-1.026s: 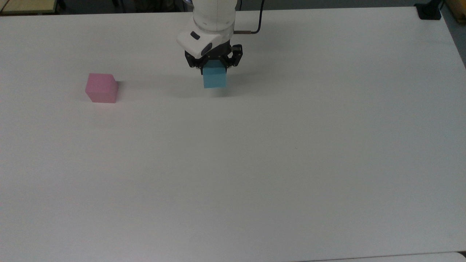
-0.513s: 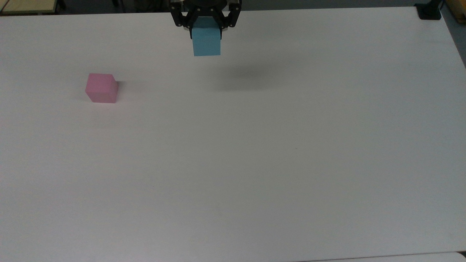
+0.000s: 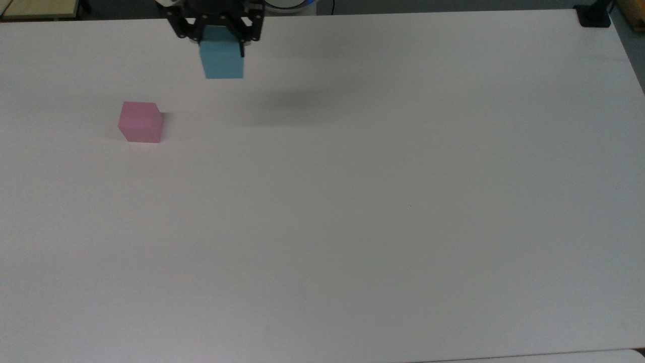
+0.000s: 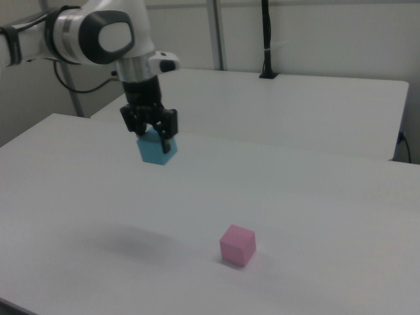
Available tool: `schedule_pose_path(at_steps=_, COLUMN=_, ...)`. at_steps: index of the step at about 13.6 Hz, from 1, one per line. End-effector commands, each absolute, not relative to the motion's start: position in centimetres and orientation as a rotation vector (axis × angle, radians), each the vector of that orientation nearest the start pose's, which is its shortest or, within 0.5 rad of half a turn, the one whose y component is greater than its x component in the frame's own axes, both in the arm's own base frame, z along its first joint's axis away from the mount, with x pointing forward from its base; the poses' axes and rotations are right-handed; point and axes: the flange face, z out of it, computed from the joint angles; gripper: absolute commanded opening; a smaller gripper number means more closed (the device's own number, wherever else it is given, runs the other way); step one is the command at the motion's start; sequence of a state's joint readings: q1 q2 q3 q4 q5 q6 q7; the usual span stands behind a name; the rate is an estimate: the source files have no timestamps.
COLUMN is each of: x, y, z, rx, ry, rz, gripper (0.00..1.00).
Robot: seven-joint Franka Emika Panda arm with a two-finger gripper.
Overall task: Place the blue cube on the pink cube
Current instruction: 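Carry the held blue cube over to above the pink cube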
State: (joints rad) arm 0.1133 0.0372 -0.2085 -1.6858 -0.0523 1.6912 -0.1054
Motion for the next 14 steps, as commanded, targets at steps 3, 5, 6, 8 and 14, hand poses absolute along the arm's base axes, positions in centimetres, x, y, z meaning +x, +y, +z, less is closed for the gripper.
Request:
schedule_pose_path(at_steps=3, x=55.2, y=-16.1, z=56.5, rx=-3.203, ry=-0.014, rz=0.056, gripper=0.15)
schedule_pose_path(at_steps=5, x=54.8, y=-19.1, z=56.3, rx=-3.212, ry=0.044, rz=0.021, gripper=0.15)
schedule_pose_path(at_steps=6, x=55.0, y=-20.0, z=55.4, rx=-3.214, ry=0.043, rz=0.032, gripper=0.16)
schedule_pose_path(at_steps=8, x=55.6, y=-20.7, z=54.5, rx=-3.222, ry=0.058, rz=0.024, gripper=0.16)
schedule_pose_path(at_steps=14, x=56.0, y=-22.7, z=52.1, rx=-3.203, ry=0.128, rz=-0.018, gripper=0.18)
